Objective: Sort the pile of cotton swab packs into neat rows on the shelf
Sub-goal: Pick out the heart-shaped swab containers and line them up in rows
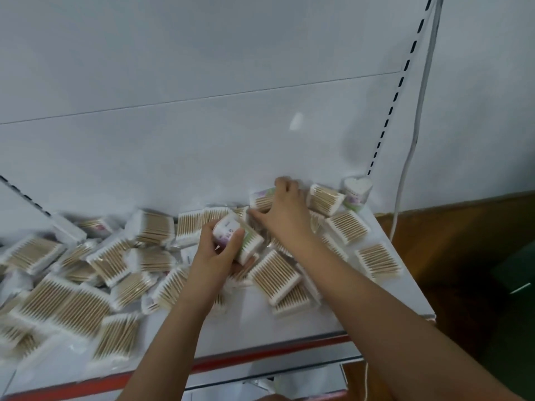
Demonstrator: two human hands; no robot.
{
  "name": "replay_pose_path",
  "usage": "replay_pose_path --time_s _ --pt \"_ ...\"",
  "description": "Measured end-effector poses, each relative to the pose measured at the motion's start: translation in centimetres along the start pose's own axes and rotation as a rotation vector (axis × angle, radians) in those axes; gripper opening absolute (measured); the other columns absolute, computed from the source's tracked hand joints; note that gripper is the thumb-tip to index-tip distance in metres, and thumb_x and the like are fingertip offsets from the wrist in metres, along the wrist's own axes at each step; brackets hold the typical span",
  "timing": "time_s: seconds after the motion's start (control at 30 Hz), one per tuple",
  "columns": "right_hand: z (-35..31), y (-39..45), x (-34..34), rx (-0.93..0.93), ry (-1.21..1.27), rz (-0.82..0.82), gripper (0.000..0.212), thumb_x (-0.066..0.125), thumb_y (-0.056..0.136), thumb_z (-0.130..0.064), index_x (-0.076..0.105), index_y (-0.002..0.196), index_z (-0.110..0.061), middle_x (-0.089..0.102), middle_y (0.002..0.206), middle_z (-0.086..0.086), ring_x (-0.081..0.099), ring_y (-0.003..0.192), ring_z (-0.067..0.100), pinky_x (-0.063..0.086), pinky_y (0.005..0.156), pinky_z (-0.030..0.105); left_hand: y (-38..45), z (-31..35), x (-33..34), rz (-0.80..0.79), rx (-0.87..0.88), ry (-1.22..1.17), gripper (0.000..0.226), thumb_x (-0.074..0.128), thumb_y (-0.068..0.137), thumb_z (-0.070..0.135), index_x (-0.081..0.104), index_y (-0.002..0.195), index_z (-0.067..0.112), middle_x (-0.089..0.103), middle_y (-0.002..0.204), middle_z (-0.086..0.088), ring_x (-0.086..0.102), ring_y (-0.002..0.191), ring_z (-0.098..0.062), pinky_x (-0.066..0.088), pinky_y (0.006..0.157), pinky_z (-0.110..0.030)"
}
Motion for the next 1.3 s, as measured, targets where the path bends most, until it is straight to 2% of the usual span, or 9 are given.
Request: replay_pose_path --time_s 0.33,0.47,0.57,0.67,0.77,1.0,1.1,1.2,1.3 --pt "-2.4 -1.5 -3.3 0.134 0.877 -0.088 0.059 0.074 0.082 -0.027 0.048 0.136 -0.027 0.045 0.142 -0.001 0.051 0.119 0.012 0.046 0.097 0.023 -2.6 0.3 -6.2 0.080 0.021 -0.103 0.038 0.071 0.088 0.025 0.061 0.123 0.035 0.068 0.119 -0.010 0.071 0.106 -0.028 0.059 0.085 -0.053" --pt "-8.4 -2.6 -1.2 0.235 1.347 -0.313 0.065 0.078 0.058 -0.026 0.060 0.119 -0.037 0.045 0.145 0.005 0.054 0.124 0.017 0.045 0.109 0.045 -4.3 -0.4 -11.2 0.195 0.009 -0.078 0.040 0.071 0.091 0.020 0.055 0.125 0.032 0.069 0.115 -0.008 0.072 0.100 -0.022 0.061 0.084 -0.048" --pt "-15.1 -4.2 1.0 0.239 1.520 -0.485 0.080 0.077 0.063 -0.010 0.049 0.138 -0.020 0.046 0.139 0.009 0.061 0.112 0.019 0.044 0.109 0.046 -5.8 -0.8 -16.3 0.288 0.015 -0.049 0.046 0.075 0.089 0.026 0.051 0.127 0.033 0.072 0.110 -0.002 0.072 0.098 -0.019 0.059 0.088 -0.049" --pt "-22.3 -6.0 4.1 0.238 1.532 -0.581 0.091 0.086 0.061 -0.011 0.043 0.142 -0.009 0.049 0.138 0.010 0.063 0.117 0.022 0.047 0.107 0.044 -7.8 -0.8 -22.6 0.368 0.035 -0.049 0.053 0.075 0.088 0.027 0.045 0.131 0.031 0.072 0.108 0.000 0.072 0.097 -0.015 0.059 0.089 -0.044" --pt "-30.5 -8.6 7.2 0.230 1.554 -0.664 0.058 0.078 0.076 -0.006 0.053 0.128 0.001 0.065 0.116 0.010 0.068 0.102 0.017 0.049 0.104 0.041 -10.2 -0.5 -30.5 0.463 0.047 -0.057 0.049 0.077 0.086 0.029 0.048 0.126 0.033 0.071 0.111 0.000 0.071 0.096 -0.009 0.059 0.086 -0.033" --pt "-49.0 -15.4 15.7 0.080 1.462 -0.845 0.047 0.075 0.080 -0.005 0.058 0.122 -0.016 0.063 0.114 0.007 0.067 0.102 0.017 0.051 0.088 0.030 -17.1 0.1 -49.2 0.669 0.055 0.021 0.038 0.079 0.082 0.042 0.058 0.111 0.031 0.071 0.107 0.001 0.070 0.099 -0.017 0.057 0.093 -0.046" --pt "-55.0 -18.6 18.9 0.055 1.436 -0.929 0.041 0.067 0.086 -0.002 0.056 0.123 -0.014 0.070 0.107 0.003 0.069 0.099 0.015 0.051 0.086 0.029 -20.0 -0.8 -54.7 0.706 0.045 -0.003 0.032 0.076 0.088 0.034 0.055 0.112 0.038 0.068 0.112 0.006 0.068 0.102 -0.012 0.059 0.089 -0.034" --pt "-60.1 -20.6 22.6 -0.035 1.303 -1.004 0.065 0.082 0.072 -0.015 0.055 0.131 -0.017 0.068 0.118 0.002 0.067 0.109 0.017 0.050 0.089 0.031 -22.4 -1.8 -60.3 0.783 0.031 0.007 0.033 0.074 0.089 0.033 0.051 0.111 0.043 0.066 0.111 0.015 0.066 0.097 -0.003 0.058 0.083 -0.025" --pt "-65.0 -21.7 26.3 -0.104 1.162 -1.038 0.094 0.091 0.052 -0.049 0.053 0.135 -0.028 0.064 0.129 -0.001 0.061 0.121 0.019 0.046 0.105 0.041 -23.7 -2.7 -66.1 0.888 0.021 0.003 0.035 0.074 0.088 0.032 0.050 0.113 0.039 0.064 0.112 0.013 0.065 0.098 -0.006 0.060 0.081 -0.026"
Point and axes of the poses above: each hand's wrist, its own y-axis towards the middle knuckle, its own x-axis out of the palm, z = x × y, the point moved 2 cm from there along y, towards the middle knuckle
